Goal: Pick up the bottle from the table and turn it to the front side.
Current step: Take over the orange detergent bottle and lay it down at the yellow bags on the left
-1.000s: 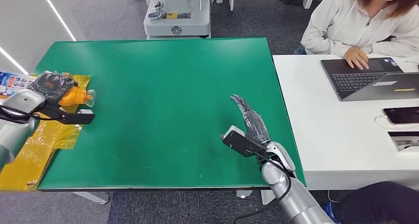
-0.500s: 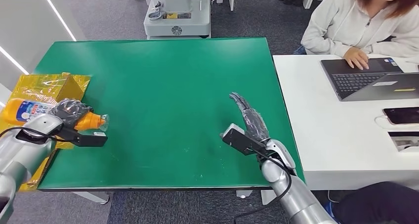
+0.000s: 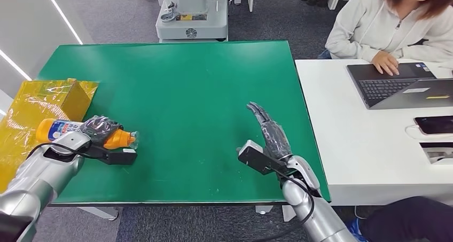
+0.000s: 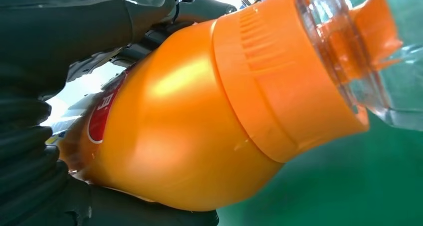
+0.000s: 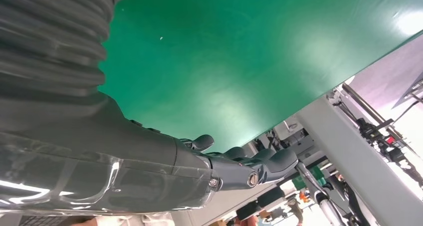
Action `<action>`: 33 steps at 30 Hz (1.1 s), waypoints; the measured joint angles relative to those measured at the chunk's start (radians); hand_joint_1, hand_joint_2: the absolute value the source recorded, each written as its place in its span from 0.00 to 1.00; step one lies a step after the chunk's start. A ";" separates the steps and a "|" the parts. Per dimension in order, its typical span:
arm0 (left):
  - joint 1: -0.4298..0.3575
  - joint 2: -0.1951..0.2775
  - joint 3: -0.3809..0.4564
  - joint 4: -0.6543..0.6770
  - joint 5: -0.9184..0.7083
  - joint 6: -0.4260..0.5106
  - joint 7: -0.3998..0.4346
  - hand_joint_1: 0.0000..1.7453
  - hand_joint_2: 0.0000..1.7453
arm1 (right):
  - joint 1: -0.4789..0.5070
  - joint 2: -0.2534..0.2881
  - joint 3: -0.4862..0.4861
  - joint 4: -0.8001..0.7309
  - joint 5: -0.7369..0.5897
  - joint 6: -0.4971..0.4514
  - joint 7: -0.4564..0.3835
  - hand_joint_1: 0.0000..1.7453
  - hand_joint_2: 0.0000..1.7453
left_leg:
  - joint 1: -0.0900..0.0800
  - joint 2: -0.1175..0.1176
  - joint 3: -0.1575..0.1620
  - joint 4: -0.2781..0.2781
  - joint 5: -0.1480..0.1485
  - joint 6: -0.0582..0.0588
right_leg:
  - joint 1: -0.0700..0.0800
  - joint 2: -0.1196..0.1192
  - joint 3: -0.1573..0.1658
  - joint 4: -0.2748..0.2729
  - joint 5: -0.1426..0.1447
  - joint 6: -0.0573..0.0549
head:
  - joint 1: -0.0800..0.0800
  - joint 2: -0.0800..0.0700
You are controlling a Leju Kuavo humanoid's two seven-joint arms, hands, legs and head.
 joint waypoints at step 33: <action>0.023 -0.041 0.187 0.025 0.106 -0.047 0.015 0.00 1.00 | 0.024 -0.023 -0.003 -0.011 -0.041 0.043 -0.001 0.00 1.00 | 0.000 0.000 0.000 0.000 0.000 0.000 | 0.000 0.000 0.000 0.000 0.000 0.000 | 0.000 0.000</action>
